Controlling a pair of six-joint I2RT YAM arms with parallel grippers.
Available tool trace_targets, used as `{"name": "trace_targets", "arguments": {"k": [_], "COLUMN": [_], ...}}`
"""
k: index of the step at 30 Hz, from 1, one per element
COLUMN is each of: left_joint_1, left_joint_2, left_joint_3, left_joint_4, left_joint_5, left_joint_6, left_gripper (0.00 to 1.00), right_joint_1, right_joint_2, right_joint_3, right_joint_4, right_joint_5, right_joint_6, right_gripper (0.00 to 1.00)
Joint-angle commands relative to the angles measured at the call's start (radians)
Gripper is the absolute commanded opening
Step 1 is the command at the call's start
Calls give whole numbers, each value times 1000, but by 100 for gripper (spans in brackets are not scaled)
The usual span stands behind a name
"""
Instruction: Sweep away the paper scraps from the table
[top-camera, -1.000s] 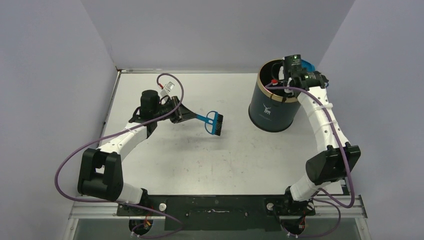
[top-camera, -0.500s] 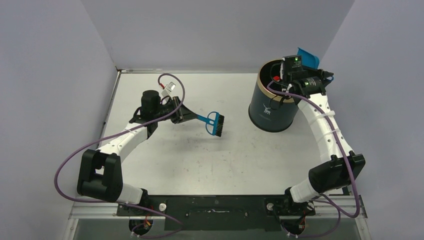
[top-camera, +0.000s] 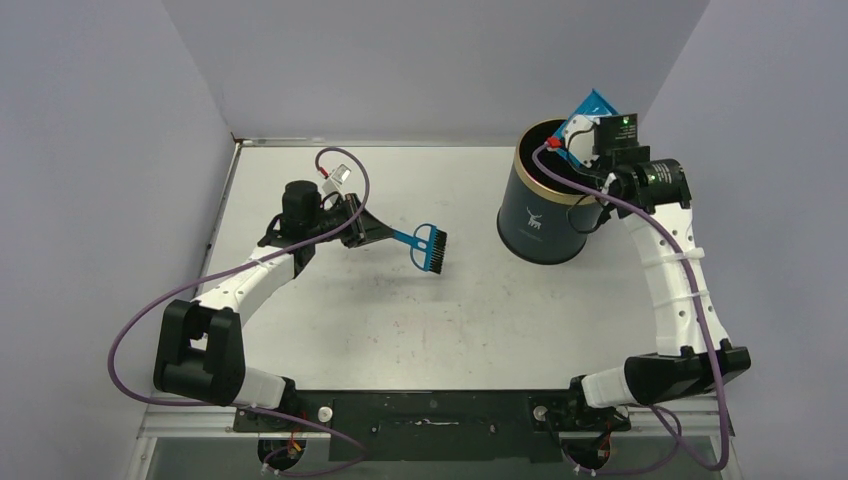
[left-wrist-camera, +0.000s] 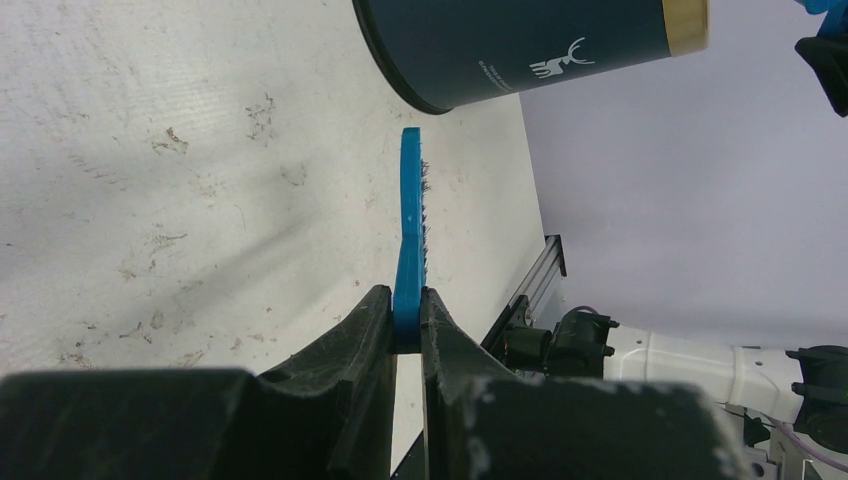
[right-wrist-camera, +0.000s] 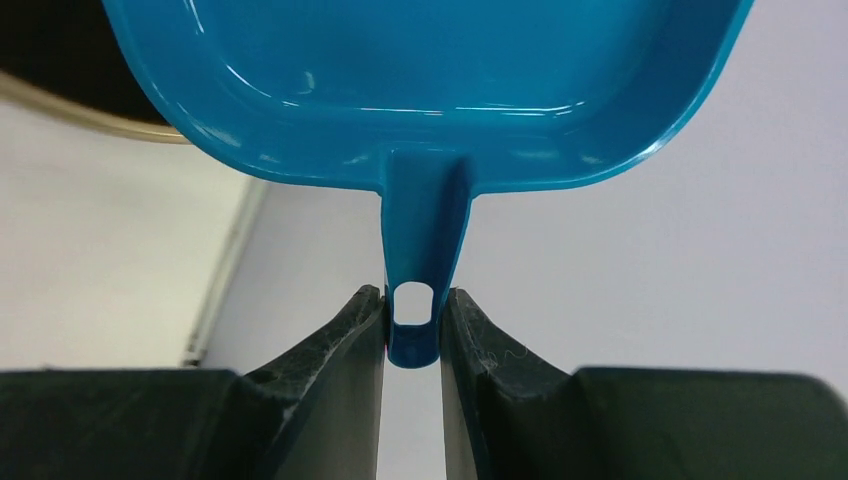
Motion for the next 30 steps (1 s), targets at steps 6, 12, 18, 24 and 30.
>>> {"name": "trace_targets", "arguments": {"k": [6,12,18,24,30], "left_joint_1": [0,-7,-7,0,5], "left_joint_2": [-16,-15,-47,-42,-17], "left_joint_3": [54,44,-35,-135,-154], "left_joint_4": [-12,16,59,114,99], "left_joint_5": [-12,26,63,89,71], "left_joint_6": [42,1,-71,-100,-77], "left_gripper": [0,0,0,0,0], "right_joint_1": [64,115,147,171,170], "right_joint_2": [-128,-196,-251,-221,-119], "right_joint_3": [-136,-411,-725,-925,-990], "right_joint_4": [-198,-247,-66,156,316], "right_joint_5": [-596,-841,-767,-667,-626], "right_joint_6": [121,58,95,187,266], "right_gripper": [5,5,5,7,8]}}
